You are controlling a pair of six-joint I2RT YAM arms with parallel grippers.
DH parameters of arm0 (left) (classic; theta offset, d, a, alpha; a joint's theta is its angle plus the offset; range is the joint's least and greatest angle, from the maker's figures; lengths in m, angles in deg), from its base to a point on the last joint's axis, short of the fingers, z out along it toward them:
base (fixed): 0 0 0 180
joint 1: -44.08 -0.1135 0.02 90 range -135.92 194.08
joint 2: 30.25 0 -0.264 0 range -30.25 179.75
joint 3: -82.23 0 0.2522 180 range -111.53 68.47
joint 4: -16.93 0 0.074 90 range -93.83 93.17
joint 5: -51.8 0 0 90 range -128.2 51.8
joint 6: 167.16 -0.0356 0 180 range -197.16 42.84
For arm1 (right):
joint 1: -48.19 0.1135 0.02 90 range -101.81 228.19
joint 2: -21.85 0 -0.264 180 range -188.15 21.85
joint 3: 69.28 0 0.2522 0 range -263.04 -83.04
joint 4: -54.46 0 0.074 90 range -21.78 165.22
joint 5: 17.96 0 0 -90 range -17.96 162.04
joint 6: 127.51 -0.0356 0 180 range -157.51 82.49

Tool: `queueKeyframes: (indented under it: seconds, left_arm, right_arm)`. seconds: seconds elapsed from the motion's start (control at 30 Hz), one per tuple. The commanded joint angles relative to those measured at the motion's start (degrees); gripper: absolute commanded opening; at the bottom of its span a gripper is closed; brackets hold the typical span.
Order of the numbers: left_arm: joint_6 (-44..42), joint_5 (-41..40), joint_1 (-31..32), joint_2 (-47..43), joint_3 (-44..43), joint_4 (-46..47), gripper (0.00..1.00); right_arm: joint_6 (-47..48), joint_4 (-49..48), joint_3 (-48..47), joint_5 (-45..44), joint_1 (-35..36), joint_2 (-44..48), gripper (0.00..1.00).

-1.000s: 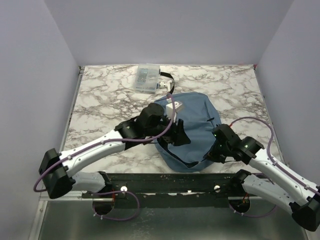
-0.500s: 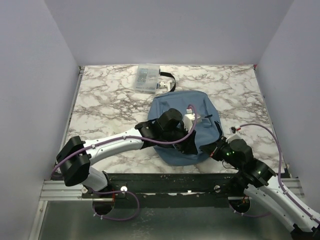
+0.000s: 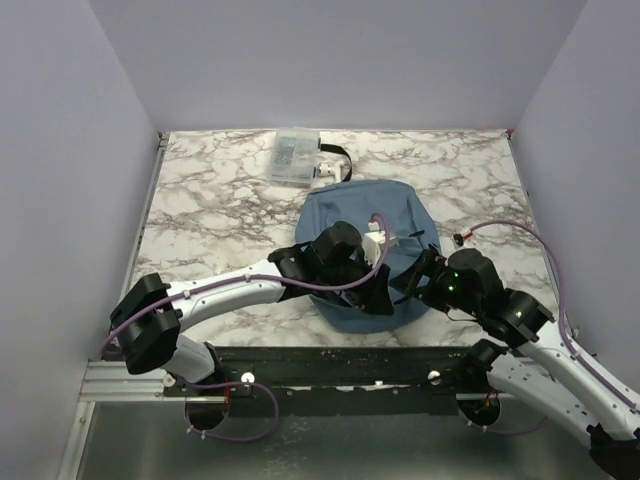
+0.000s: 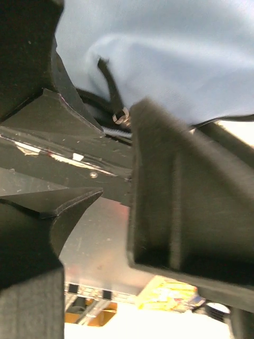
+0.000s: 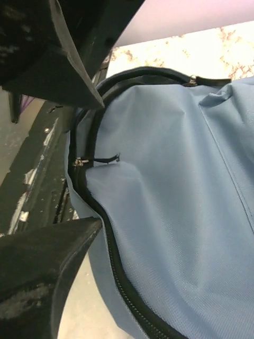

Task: Pack the student bag
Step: Zip the student bag at the center of the board.

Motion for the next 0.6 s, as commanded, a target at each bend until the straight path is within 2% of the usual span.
queueKeyframes:
  seconds: [0.0,0.07,0.13,0.4,0.57]
  left_arm:
    - [2.6,1.9,-4.4,-2.1,-4.1,1.1,0.46]
    - [2.2,1.1,-5.2,-1.7,-4.7,1.0,0.47]
    - [2.8,0.2,-6.1,-1.1,-4.8,0.7,0.47]
    - [3.0,-0.4,-7.1,1.5,-3.3,0.0,0.47]
    - [2.8,-2.6,-7.1,0.2,-2.7,-0.2,0.47]
  right_arm:
    - [0.8,11.5,-6.4,3.9,0.0,-7.2,0.96]
    - [-0.9,13.1,-6.7,8.6,0.0,-10.1,1.00]
    - [-1.5,13.3,-6.5,12.9,0.0,-12.9,0.99]
    - [-11.5,24.9,-18.1,9.6,0.0,-19.5,0.86]
    - [-19.6,26.5,-17.8,11.3,0.0,-22.3,0.79]
